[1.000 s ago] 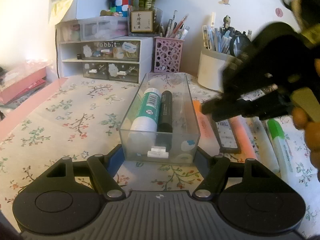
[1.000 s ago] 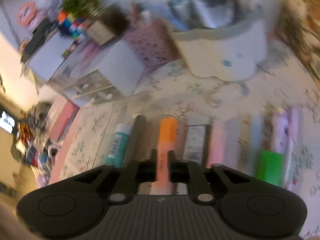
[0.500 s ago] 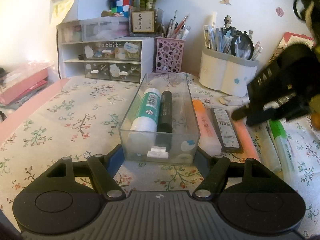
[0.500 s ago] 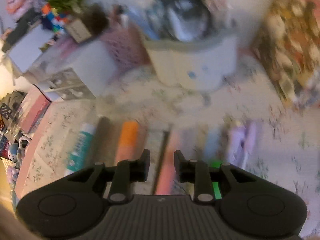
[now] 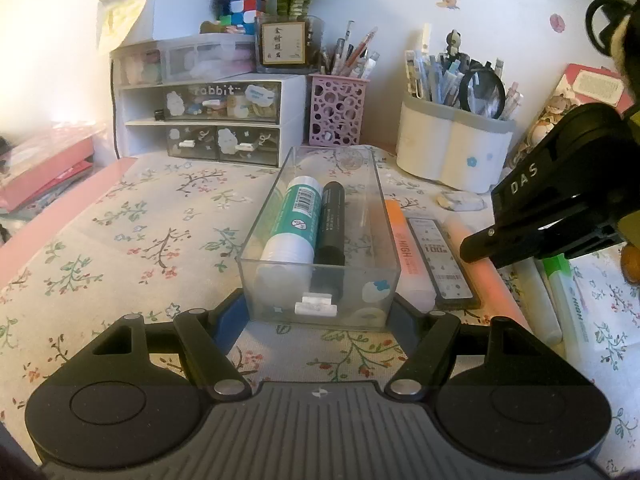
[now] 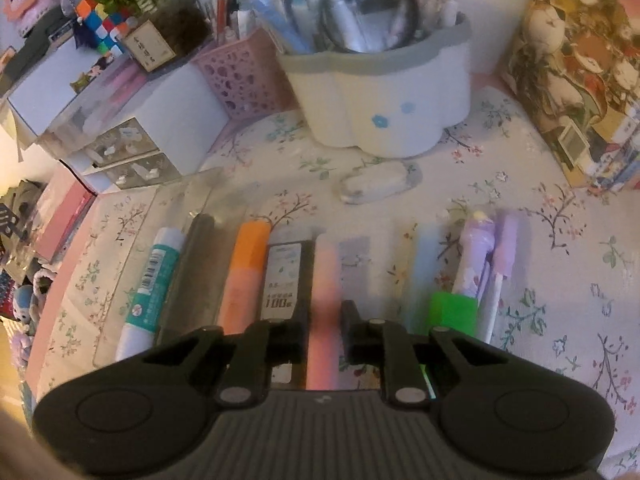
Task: Organize stationery
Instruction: 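Grasp the pink marker with the right gripper, then lower the pink marker into the clear box and release it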
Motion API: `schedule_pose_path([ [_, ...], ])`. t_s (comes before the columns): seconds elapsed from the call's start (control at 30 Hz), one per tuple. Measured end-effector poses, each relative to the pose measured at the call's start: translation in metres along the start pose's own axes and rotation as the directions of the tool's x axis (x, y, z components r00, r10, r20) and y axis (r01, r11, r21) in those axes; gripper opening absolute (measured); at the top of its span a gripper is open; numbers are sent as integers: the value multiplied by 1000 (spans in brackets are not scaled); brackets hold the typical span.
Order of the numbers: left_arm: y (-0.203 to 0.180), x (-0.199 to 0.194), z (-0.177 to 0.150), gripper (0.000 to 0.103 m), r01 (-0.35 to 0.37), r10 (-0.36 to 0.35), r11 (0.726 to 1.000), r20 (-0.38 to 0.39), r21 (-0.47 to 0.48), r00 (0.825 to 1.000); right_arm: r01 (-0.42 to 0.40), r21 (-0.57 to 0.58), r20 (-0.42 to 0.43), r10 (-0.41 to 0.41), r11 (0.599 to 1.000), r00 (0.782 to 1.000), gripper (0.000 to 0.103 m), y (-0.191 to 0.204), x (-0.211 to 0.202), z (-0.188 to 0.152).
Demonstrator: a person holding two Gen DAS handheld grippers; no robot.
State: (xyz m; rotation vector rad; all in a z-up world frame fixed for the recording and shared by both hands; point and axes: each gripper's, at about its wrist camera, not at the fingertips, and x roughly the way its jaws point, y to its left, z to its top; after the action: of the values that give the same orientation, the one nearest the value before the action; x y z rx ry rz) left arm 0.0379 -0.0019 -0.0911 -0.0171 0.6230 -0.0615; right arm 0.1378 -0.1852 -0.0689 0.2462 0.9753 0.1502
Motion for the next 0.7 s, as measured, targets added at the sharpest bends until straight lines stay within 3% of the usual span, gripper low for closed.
schedule_pose_path([
  [0.27,1,0,0,72,5,-5,1000,0,5,1000,-84,51,91,79,995,993,3,6,-27,12],
  [0.43,0,1,0,72,5,-5,1000,-1,10,1000,-188,90,137,175,978,975,3,19,-36,27],
  [0.7,-1,1,0,72,5,-5,1000,-2,16,1000,-248,135,116,234,959,965,3,49,-14,39],
])
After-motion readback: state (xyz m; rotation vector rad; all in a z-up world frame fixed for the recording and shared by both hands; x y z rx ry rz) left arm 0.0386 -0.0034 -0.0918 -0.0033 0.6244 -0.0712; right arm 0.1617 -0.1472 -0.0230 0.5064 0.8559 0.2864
